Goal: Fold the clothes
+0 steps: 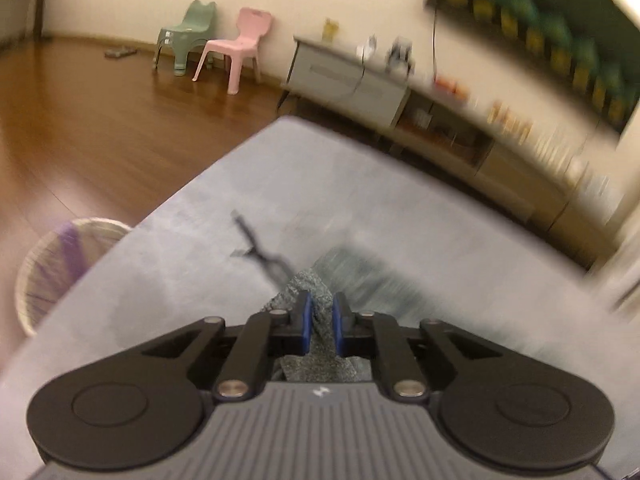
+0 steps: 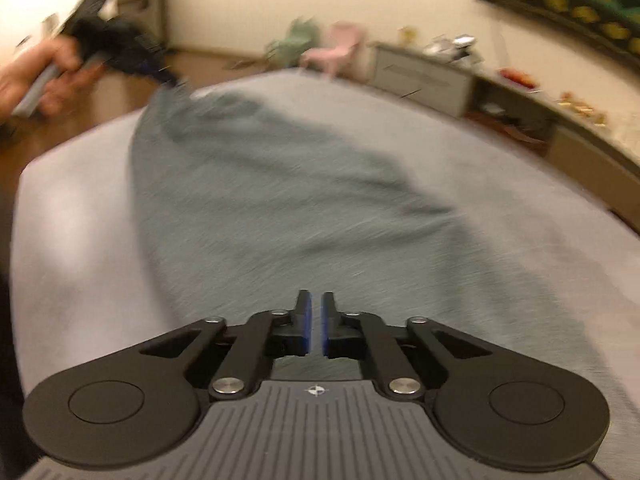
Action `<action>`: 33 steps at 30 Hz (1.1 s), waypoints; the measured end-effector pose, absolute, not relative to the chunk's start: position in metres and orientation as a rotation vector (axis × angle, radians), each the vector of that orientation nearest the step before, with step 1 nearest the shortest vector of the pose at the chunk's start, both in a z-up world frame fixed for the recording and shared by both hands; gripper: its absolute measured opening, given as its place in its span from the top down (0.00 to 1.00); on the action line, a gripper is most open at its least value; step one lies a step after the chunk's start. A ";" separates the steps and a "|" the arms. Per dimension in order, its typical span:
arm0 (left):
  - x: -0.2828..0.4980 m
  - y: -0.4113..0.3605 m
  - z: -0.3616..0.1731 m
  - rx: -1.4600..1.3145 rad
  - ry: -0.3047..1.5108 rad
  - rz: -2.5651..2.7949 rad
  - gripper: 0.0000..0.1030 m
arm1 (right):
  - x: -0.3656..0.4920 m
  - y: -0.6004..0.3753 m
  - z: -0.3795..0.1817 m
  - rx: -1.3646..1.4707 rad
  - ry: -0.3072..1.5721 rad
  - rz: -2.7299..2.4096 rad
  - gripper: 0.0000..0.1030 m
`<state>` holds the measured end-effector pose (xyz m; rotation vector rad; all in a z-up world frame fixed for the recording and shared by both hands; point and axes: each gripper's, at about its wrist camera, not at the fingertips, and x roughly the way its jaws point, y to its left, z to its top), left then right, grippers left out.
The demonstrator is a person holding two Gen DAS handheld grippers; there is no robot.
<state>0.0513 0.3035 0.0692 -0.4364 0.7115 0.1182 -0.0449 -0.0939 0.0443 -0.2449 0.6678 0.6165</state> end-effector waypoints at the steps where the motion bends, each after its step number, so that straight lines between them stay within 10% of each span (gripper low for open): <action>1: 0.049 0.308 0.068 -0.464 0.708 0.114 0.90 | -0.045 -0.101 0.052 -0.227 0.645 0.596 0.97; 4: 0.050 0.317 0.051 -0.480 0.778 0.143 0.90 | -0.050 -0.110 0.059 -0.160 0.628 0.638 0.95; 8: 0.055 0.314 0.025 -0.490 0.854 0.138 0.90 | -0.068 -0.069 0.035 -0.244 0.703 0.817 0.30; 10: 0.054 0.314 0.029 -0.522 0.833 0.115 0.90 | -0.080 -0.050 0.023 -0.361 0.709 0.837 0.36; 12: 0.051 0.318 0.039 -0.574 0.785 0.077 0.90 | -0.080 -0.048 0.020 -0.385 0.739 0.797 0.85; 15: 0.045 0.330 0.052 -0.644 0.717 0.032 0.90 | -0.072 -0.066 0.042 -0.330 0.717 0.737 0.97; 29: 0.043 0.290 0.031 -0.115 0.878 0.185 0.90 | -0.086 -0.077 0.046 -0.401 0.852 0.849 0.96; 31: 0.039 0.278 0.041 0.001 0.848 0.228 0.79 | -0.084 -0.085 0.055 -0.339 0.863 0.869 0.91; 33: 0.035 0.266 0.051 0.117 0.816 0.269 0.60 | -0.075 -0.106 0.072 -0.189 0.841 0.862 0.66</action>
